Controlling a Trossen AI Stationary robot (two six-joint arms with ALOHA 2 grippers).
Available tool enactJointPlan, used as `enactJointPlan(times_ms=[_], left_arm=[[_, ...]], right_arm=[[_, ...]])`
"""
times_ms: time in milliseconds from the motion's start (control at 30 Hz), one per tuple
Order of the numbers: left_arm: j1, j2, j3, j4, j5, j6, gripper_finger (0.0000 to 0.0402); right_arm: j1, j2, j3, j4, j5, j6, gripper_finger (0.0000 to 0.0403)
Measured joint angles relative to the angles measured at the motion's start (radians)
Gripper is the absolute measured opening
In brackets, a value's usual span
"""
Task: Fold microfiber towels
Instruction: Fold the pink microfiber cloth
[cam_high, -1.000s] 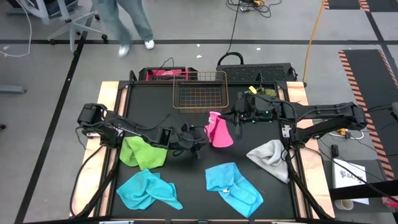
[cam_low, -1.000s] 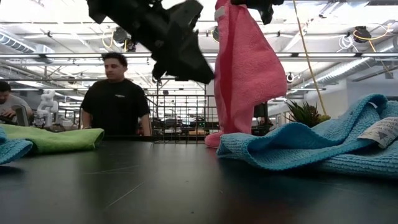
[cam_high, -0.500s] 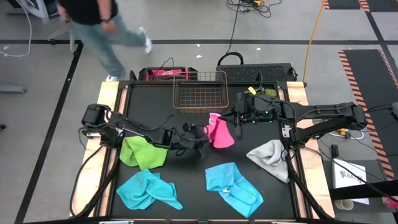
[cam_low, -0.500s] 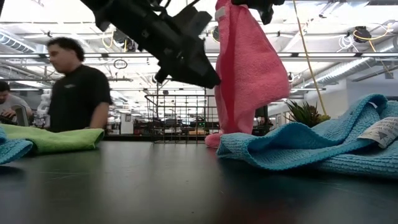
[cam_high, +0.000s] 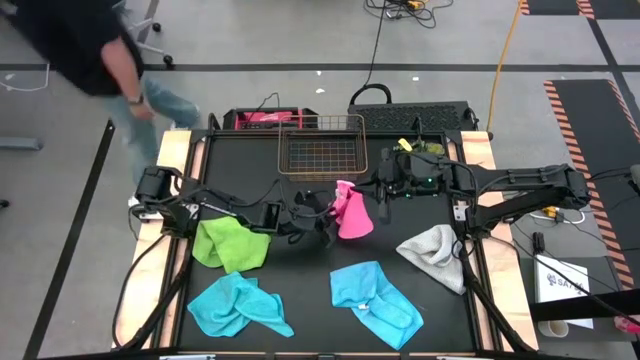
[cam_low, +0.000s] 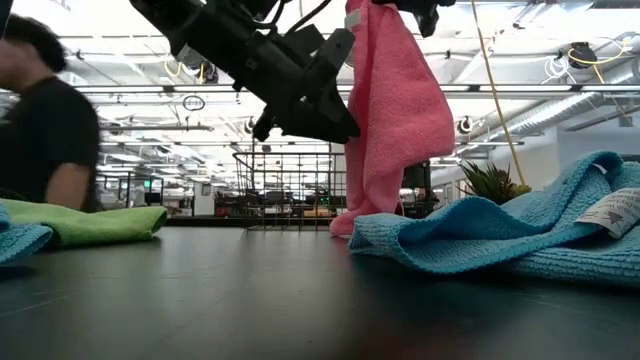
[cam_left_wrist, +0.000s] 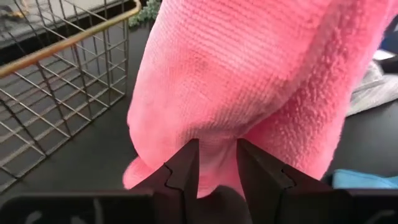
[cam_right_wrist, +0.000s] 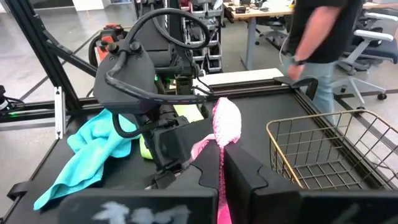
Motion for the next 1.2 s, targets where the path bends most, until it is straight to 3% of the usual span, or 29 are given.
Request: enactJointPlan(times_ms=[433, 767, 1200], left_arm=[[-0.021, 0.0, 0.0, 0.027, 0.033, -0.038, 0.0108], [-0.03, 0.034, -0.001, 0.038, -0.027, -0.03, 0.0108], [0.007, 0.069, 0.0, 0.13, -0.023, -0.067, 0.0101]], right_arm=[[0.0, 0.0, 0.0, 0.001, 0.0, -0.018, 0.0], [0.0, 0.0, 0.0, 0.001, 0.0, -0.017, 0.0], [0.0, 0.0, 0.0, 0.001, -0.001, -0.01, 0.0]])
